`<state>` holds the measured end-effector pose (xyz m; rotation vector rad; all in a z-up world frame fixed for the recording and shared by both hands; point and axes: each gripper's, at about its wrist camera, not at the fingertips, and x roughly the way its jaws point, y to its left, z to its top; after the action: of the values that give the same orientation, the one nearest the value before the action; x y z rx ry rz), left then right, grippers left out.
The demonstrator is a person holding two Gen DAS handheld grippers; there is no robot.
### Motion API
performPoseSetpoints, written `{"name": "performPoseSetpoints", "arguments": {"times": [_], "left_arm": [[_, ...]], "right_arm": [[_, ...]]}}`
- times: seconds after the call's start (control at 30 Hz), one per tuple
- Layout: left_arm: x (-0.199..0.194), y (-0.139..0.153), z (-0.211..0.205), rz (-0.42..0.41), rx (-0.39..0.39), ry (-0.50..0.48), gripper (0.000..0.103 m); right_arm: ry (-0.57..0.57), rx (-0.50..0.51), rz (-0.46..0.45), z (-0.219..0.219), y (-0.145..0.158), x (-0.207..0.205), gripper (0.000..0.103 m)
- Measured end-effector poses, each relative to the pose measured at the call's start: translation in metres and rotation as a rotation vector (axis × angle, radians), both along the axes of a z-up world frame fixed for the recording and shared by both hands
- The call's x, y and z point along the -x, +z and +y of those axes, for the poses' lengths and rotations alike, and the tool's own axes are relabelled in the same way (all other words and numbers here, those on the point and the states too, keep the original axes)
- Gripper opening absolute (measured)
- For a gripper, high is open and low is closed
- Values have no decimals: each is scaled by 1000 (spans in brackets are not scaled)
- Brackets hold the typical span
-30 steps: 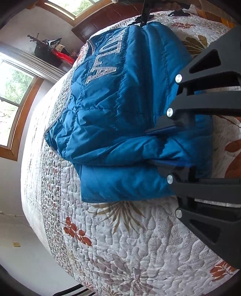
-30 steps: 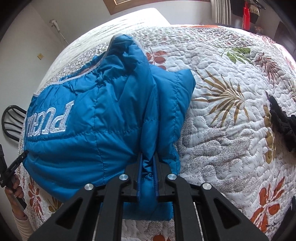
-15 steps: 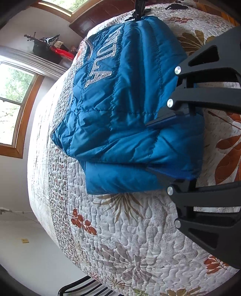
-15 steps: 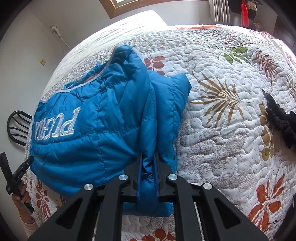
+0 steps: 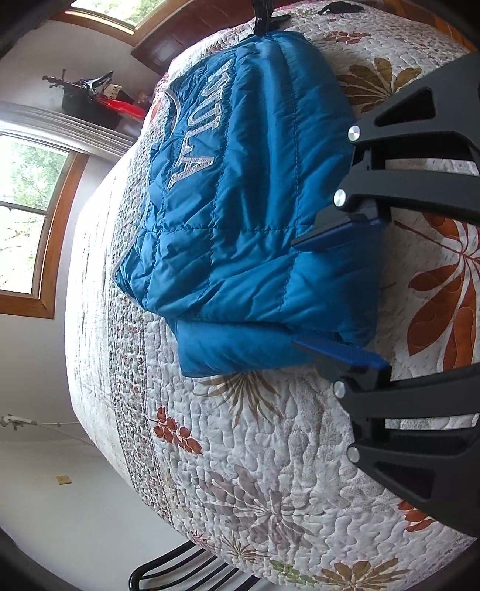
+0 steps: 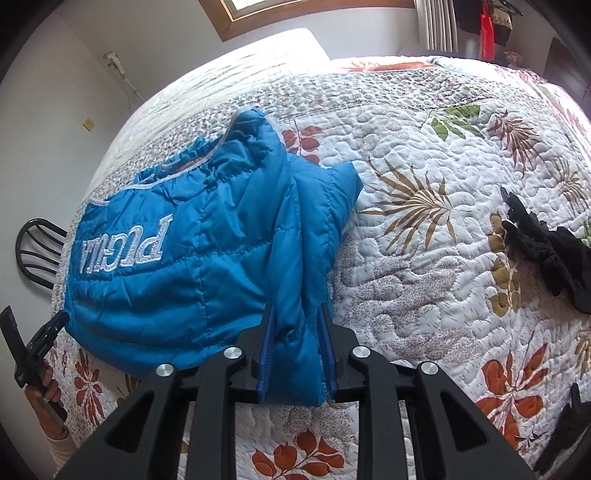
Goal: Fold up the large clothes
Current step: 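Open both tools and release the folded jacket, then grasp the folded jacket edge with both tools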
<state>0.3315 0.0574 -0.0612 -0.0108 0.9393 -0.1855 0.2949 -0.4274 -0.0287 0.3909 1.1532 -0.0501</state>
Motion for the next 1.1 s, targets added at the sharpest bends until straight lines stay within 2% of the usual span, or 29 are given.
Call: {"name": "performPoseSetpoints", "arguments": {"times": [0.13, 0.3, 0.43, 0.53, 0.63, 0.8, 1.1], "left_arm": [[0, 2, 2, -10, -12, 3, 55], [-3, 3, 8, -15, -27, 3, 69], [-9, 1, 15, -4, -18, 11, 76], [-14, -2, 22, 18, 37, 1, 87], [-21, -7, 26, 35, 76, 4, 87], [-30, -16, 30, 91, 198, -16, 87], [-48, -33, 30, 163, 321, -14, 89]], "right_arm": [[-1, 20, 4, 2, 2, 0, 30], [8, 25, 13, -1, -1, -1, 35], [17, 30, 17, 0, -4, 3, 36], [20, 31, 22, 0, -7, 5, 38], [21, 27, 27, -2, -12, 5, 38], [17, 14, 25, -5, -16, 5, 42], [27, 28, 31, -3, -18, 1, 42]]}}
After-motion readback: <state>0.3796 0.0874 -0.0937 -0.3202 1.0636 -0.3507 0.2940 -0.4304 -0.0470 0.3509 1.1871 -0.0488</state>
